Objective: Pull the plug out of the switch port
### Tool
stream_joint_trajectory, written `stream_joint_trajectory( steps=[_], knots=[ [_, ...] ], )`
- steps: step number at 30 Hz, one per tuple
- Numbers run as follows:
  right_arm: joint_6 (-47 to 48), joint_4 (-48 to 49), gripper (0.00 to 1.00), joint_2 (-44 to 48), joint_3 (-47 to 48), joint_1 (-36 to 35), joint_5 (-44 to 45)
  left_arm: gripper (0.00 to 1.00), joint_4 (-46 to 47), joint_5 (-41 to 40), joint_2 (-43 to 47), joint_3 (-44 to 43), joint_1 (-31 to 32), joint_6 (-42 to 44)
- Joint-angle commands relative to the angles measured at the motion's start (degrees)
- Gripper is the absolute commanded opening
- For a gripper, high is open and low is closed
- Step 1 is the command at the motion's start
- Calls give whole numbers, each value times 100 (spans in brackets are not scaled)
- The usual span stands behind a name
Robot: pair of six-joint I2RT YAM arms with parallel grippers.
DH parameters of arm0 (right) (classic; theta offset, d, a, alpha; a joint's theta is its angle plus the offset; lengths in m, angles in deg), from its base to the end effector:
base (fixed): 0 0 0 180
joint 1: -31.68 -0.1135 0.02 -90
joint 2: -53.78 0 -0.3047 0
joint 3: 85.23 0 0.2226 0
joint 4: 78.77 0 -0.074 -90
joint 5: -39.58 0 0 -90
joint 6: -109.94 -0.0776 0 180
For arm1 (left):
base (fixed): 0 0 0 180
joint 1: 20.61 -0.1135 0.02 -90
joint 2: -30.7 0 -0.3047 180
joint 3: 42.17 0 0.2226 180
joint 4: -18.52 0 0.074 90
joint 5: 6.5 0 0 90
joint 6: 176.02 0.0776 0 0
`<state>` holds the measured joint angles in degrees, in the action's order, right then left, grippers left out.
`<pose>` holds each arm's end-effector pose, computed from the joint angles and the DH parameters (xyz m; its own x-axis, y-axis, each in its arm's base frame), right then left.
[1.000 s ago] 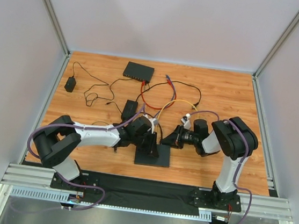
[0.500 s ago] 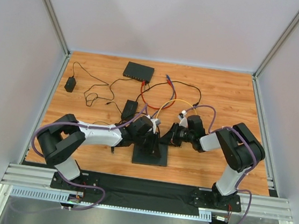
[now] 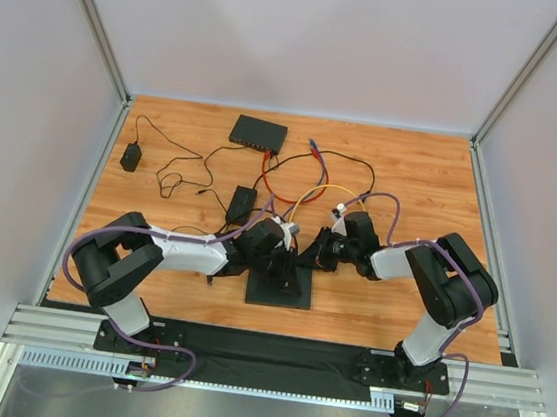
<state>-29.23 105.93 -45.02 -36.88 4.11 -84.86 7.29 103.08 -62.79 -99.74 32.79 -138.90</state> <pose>0.2497 0.1799 0.1441 -0.9687 0.1982 -0.1497 0.0022 0.6094 0.7928 0.1692 -0.2715 0.1792 -0.9753 0.0532 -0.2145 0.1899 0.6979 -0.6905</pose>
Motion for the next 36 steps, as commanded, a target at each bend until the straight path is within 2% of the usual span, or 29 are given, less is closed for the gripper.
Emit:
stream_joint_trajectory(
  steps=[1,12,19,23,25,29,32,36],
  knots=[
    [-374,673,0,-86,104,15,894,23,-1012,-560,-468,458,135,191],
    [777,-382,0,475,377,-73,1659,21,-748,-542,-757,563,179,94],
    [682,-224,0,415,517,-73,1405,20,-476,-384,-960,660,179,-11],
    [277,-170,0,204,701,-73,1124,20,-476,-419,-881,704,179,-12],
    [415,-302,0,186,754,-73,1088,21,-536,-445,-689,695,196,84],
    [1012,-960,0,256,877,-73,1018,32,-1107,-796,-22,468,223,453],
    [1251,-1111,0,204,948,-73,808,52,-1573,-990,786,195,223,752],
    [1383,-1129,0,81,992,-73,570,61,-2293,-1262,1359,-297,223,981]
  ],
)
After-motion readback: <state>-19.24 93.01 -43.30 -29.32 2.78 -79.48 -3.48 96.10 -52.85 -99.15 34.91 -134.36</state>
